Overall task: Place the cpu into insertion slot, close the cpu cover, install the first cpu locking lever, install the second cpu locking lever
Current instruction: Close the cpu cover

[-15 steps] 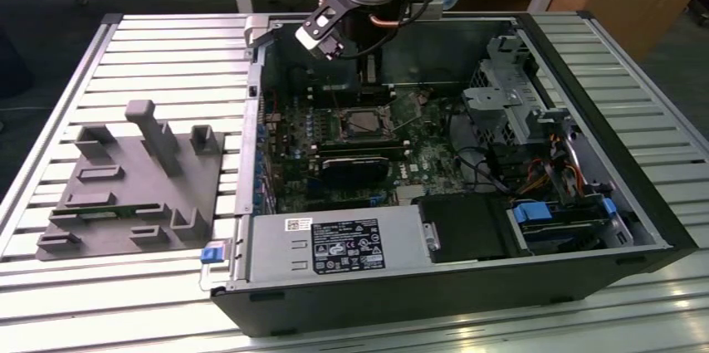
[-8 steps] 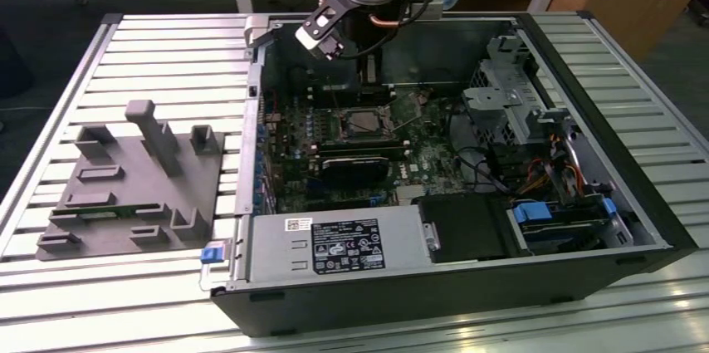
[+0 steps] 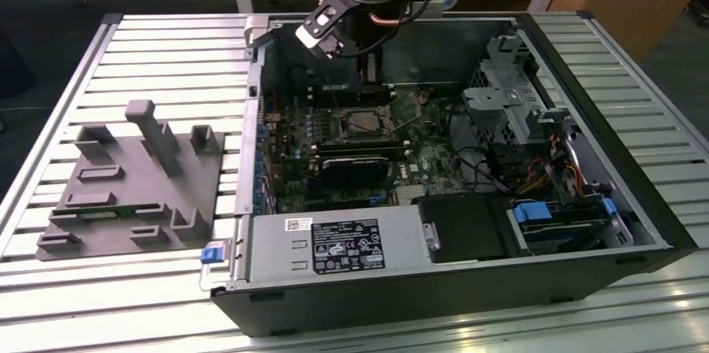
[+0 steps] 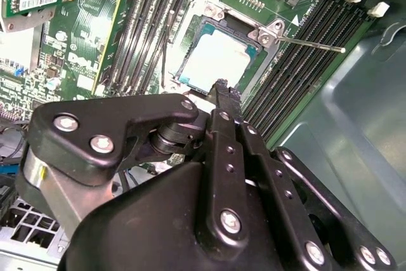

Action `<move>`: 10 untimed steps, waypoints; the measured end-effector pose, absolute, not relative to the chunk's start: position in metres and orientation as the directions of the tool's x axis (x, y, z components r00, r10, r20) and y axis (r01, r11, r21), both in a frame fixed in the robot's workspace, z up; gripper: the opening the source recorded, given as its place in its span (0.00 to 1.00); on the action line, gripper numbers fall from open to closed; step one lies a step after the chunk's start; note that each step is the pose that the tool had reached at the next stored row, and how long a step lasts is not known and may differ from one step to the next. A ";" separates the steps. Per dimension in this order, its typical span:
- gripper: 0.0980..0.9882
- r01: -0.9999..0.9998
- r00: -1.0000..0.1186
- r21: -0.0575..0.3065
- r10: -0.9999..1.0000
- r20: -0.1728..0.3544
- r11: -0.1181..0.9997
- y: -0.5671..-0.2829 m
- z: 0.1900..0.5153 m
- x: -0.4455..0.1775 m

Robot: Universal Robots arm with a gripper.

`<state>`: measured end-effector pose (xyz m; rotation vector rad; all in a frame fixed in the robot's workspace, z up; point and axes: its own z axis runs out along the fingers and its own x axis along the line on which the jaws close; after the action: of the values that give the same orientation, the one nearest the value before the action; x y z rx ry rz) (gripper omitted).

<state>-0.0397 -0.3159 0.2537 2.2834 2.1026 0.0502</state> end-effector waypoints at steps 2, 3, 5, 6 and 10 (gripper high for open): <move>0.01 0.995 0.082 0.049 0.997 -0.001 -0.082 -0.316 0.254 -0.038; 0.01 0.995 0.082 0.049 0.997 -0.001 -0.082 -0.316 0.254 -0.036; 0.01 0.995 0.082 0.049 0.997 -0.001 -0.082 -0.316 0.254 -0.034; 0.01 0.995 0.082 0.049 0.997 -0.001 -0.082 -0.316 0.254 -0.033; 0.01 0.995 0.082 0.049 0.997 -0.001 -0.082 -0.316 0.254 -0.028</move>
<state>-0.0285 -0.3159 0.2537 2.2835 2.1027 0.0504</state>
